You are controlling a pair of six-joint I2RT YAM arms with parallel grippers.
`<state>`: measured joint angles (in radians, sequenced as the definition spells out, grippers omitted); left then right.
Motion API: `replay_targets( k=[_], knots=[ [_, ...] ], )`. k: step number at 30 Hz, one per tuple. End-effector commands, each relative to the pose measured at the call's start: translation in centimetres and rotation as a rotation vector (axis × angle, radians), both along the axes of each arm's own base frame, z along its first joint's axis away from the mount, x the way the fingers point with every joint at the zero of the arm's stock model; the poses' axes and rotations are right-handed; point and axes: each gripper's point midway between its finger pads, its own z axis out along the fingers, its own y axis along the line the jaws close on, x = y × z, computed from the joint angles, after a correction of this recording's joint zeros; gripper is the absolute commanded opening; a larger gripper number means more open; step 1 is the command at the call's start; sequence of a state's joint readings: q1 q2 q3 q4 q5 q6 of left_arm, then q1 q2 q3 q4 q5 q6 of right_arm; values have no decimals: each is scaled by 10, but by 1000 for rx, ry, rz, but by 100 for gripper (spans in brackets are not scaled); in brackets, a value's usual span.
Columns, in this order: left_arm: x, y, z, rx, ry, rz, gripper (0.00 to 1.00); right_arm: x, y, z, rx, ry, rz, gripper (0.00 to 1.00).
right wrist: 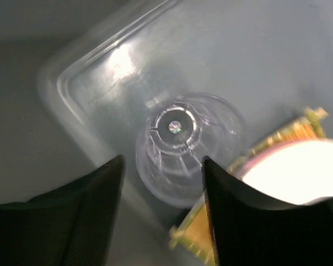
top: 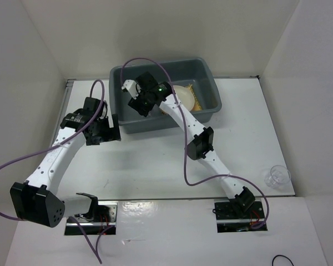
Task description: Place the mixed dishes into the plastic bin
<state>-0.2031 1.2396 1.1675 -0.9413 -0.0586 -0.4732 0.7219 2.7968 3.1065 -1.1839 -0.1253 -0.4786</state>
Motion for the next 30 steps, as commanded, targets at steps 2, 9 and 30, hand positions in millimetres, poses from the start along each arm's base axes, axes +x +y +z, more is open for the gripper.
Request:
replay_targets(
  k=[2, 9, 30],
  knots=[
    [28, 19, 41, 72, -178, 75, 100, 2, -20, 178, 259, -250, -203, 73],
    [53, 20, 64, 66, -291, 118, 100, -32, -124, 271, 208, -371, -531, 87],
    [87, -5, 30, -8, -204, 74, 100, -249, -511, 40, -352, 278, -1286, 87]
  ],
)
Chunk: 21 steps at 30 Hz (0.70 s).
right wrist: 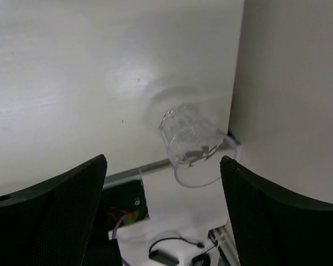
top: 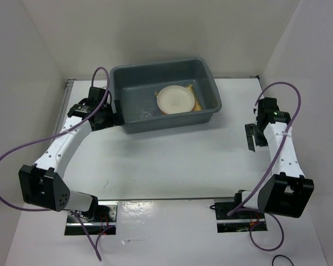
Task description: Place the mixed dishes into the plastic bin
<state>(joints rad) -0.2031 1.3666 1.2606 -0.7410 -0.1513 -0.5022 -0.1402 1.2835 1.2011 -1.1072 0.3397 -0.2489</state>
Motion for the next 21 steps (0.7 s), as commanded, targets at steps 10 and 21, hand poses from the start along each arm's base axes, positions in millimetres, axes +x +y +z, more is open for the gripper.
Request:
replay_targets(
  k=[10, 21],
  knots=[
    [19, -23, 2, -49, 25, -51, 100, -70, -17, -54, 129, 185, -144, 87],
    [27, -29, 1, -43, 12, -89, 100, -73, -15, -78, 191, 313, -119, 84]
  ],
)
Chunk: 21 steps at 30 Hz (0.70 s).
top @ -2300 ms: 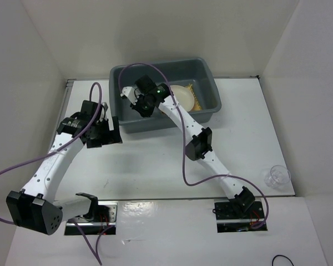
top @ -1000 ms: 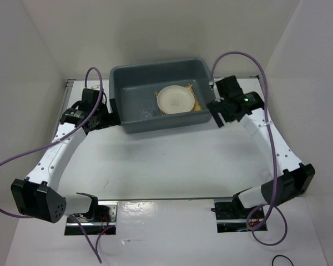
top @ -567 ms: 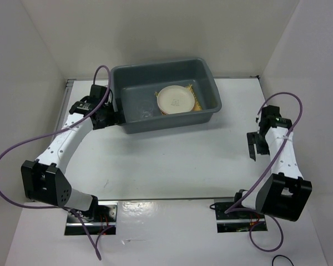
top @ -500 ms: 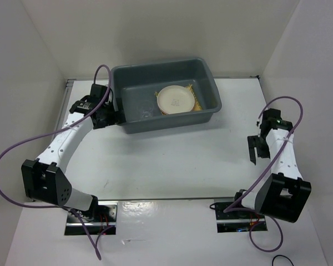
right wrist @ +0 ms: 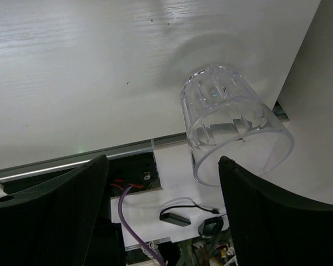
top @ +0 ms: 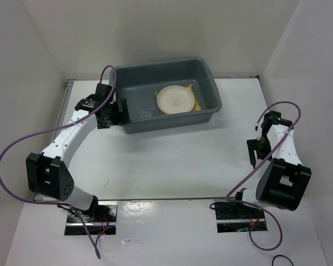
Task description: Place the mixed dishes into the plastic bin
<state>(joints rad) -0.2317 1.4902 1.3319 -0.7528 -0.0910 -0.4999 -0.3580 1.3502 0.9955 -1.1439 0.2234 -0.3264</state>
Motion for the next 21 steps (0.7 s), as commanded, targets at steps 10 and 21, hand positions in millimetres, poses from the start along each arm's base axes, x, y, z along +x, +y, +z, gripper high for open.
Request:
replay_targets(
  k=[10, 21],
  knots=[
    [11, -4, 10, -5, -49, -29, 100, -11, -2, -3, 56, 54, -44, 86],
    [8, -2, 10, 0, -58, -24, 100, -13, 3, -10, 154, 139, 63, 82]
  ],
)
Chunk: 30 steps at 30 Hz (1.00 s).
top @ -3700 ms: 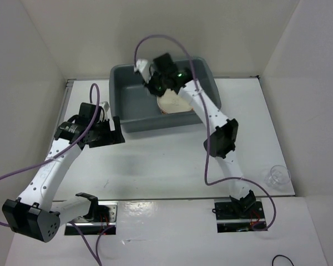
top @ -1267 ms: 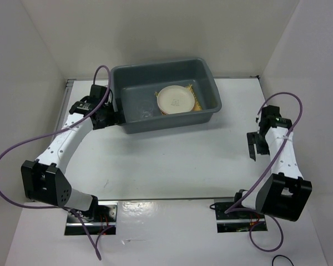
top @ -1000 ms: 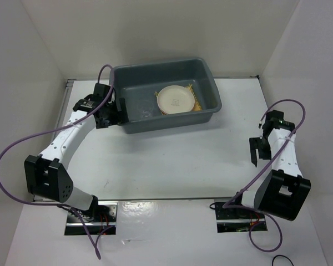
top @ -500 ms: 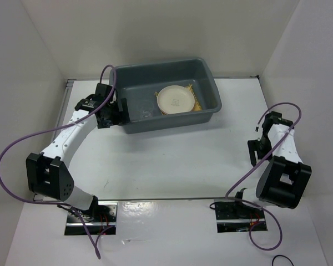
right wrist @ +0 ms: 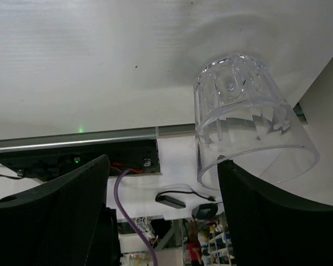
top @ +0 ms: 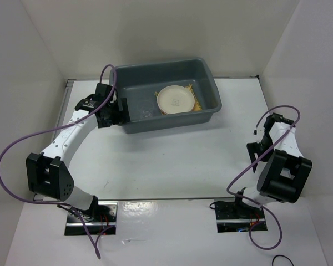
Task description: Place the mixed dishes into the plastic bin
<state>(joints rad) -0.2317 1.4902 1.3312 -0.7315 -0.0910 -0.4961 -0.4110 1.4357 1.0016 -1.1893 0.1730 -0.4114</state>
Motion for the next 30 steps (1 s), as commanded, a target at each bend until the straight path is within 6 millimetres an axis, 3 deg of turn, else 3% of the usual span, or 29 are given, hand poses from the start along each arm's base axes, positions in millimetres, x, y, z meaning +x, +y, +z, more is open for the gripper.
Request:
replay_targets(
  k=[1, 11, 15, 16, 19, 21, 23, 24, 26, 27, 29, 30],
  knots=[
    [3, -1, 8, 3, -38, -20, 100, -4, 3, 2, 81, 48, 30, 82],
    [-3, 6, 7, 10, -41, -6, 100, -1, -8, -9, 63, 62, 29, 74],
    [-6, 8, 10, 15, -52, 0, 100, -2, -7, -13, 66, 69, 19, 52],
    [-6, 8, 10, 15, -52, 0, 100, -2, -7, -13, 66, 69, 19, 34],
    [-8, 9, 10, 15, -52, 0, 100, -2, -7, -13, 64, 68, 10, 4],
    [-8, 9, 10, 15, -52, 0, 100, 1, -9, -11, 49, 59, 2, 0],
    [-8, 9, 10, 15, -52, 0, 100, 13, -12, 2, 39, -1, -7, 0],
    [-8, 9, 10, 15, -52, 0, 100, 29, -16, 15, 31, -60, -7, 0],
    [-8, 9, 10, 15, -52, 0, 100, 52, 0, 39, 84, -146, 37, 0],
    [-9, 10, 14, 19, -65, 6, 100, 79, 2, 68, 72, -247, 63, 0],
    [-9, 11, 17, 17, -74, 6, 100, 111, 17, 98, 76, -361, 119, 0],
    [-10, 11, 20, 21, -85, -1, 100, 140, 35, 133, 52, -474, 217, 0]
  ],
)
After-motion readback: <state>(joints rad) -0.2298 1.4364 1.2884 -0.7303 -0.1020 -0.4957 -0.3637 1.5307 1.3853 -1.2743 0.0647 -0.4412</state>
